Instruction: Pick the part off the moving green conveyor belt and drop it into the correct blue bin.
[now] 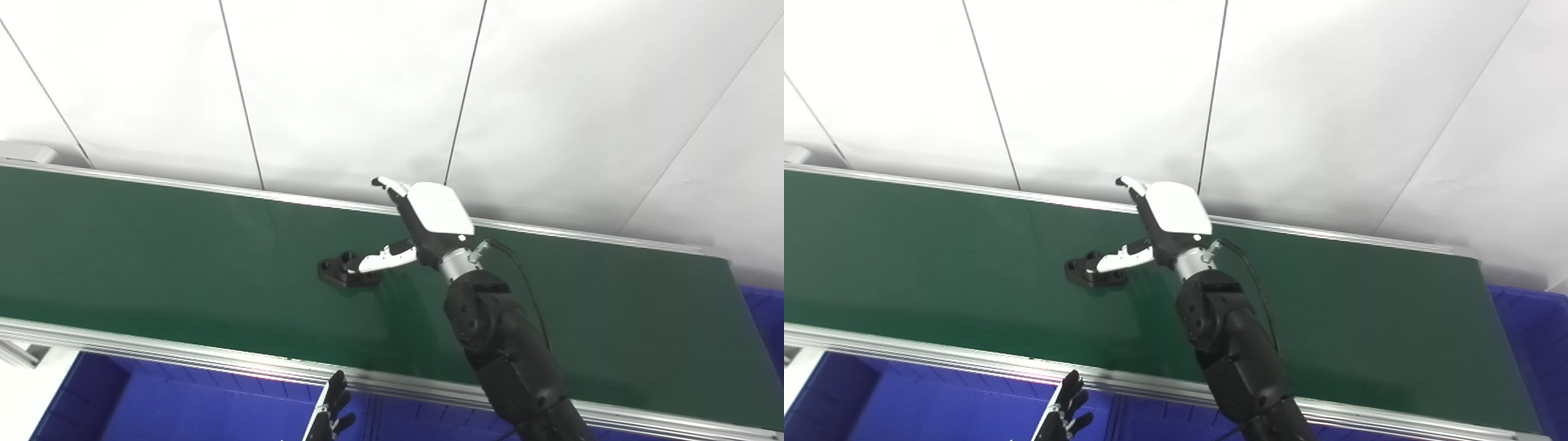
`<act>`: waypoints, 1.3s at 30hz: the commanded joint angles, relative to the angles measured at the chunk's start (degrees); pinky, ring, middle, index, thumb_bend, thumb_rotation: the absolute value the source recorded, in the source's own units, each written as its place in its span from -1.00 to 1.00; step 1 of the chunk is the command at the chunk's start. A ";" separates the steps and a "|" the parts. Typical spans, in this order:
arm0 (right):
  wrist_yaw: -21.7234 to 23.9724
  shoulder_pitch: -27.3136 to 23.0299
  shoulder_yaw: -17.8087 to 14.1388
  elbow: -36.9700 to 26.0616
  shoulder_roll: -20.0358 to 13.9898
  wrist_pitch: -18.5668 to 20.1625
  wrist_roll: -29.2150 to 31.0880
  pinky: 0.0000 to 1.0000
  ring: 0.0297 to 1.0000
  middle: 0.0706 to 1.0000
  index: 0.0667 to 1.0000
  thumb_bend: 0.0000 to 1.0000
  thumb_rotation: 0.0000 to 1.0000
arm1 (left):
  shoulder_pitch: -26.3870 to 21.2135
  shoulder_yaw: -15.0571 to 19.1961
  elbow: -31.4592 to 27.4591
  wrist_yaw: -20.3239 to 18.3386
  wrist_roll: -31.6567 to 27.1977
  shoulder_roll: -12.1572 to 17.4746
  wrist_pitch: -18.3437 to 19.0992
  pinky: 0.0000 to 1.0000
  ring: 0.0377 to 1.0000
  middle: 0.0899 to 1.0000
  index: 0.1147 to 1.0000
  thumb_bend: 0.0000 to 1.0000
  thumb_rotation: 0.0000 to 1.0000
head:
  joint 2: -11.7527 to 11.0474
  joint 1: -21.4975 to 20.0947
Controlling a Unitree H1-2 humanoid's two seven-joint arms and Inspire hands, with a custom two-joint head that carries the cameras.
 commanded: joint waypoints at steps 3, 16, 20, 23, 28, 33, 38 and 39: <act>-1.82 -3.08 1.85 1.89 1.40 1.25 -1.47 0.30 0.57 0.72 0.76 1.00 0.14 | 1.96 -3.04 -2.47 0.25 1.97 -2.47 -2.20 0.76 0.91 1.00 1.00 0.89 0.92 | 0.43 0.13; -4.22 -2.25 4.80 10.65 0.22 1.67 -2.35 0.13 0.42 0.63 0.67 1.00 0.10 | 4.06 -3.69 -4.83 0.23 3.19 -2.69 -1.74 0.78 0.92 1.00 1.00 0.89 0.92 | 2.06 0.54; -4.17 -1.87 4.86 11.96 -0.82 1.90 -2.15 0.13 0.43 0.62 0.67 1.00 0.09 | 4.38 -3.88 -5.32 -0.03 2.78 -2.54 -1.54 0.82 0.94 1.00 1.00 0.88 0.92 | 2.43 0.39; -3.98 -1.72 5.31 12.51 -1.54 2.43 -2.71 0.11 0.42 0.59 0.66 1.00 0.09 | 4.75 -3.95 -5.74 -0.12 2.56 -2.46 -1.44 0.83 0.94 1.00 1.00 0.87 0.92 | 2.68 0.12; -1.83 -1.89 5.65 12.62 -3.19 3.34 -2.82 0.09 0.37 0.55 0.63 1.00 0.06 | 5.11 -3.98 -6.50 -0.45 2.26 -2.18 -0.85 0.83 0.94 1.00 1.00 0.87 0.92 | 3.09 -0.30; 1.29 -2.34 6.38 12.53 -4.72 4.66 -3.36 -0.17 0.07 0.34 0.53 1.00 0.02 | 5.22 -3.97 -6.98 -0.66 2.13 -1.79 -0.24 0.81 0.94 1.00 1.00 0.86 0.93 | 3.31 -0.40; 0.98 -2.00 7.00 14.00 -4.54 4.80 -2.83 -0.49 -0.36 -0.18 0.25 0.35 -0.50 | 5.54 -4.38 -7.74 -0.84 1.20 -1.61 0.45 0.85 0.94 1.00 1.00 0.86 0.89 | 3.68 -0.37; 1.65 -2.08 8.18 14.20 -4.61 5.44 -4.11 -0.59 -0.47 -0.15 0.04 0.18 -0.80 | 5.51 -4.37 -7.68 -0.74 1.36 -1.65 0.33 0.84 0.94 1.00 1.00 0.84 0.88 | 3.84 -0.38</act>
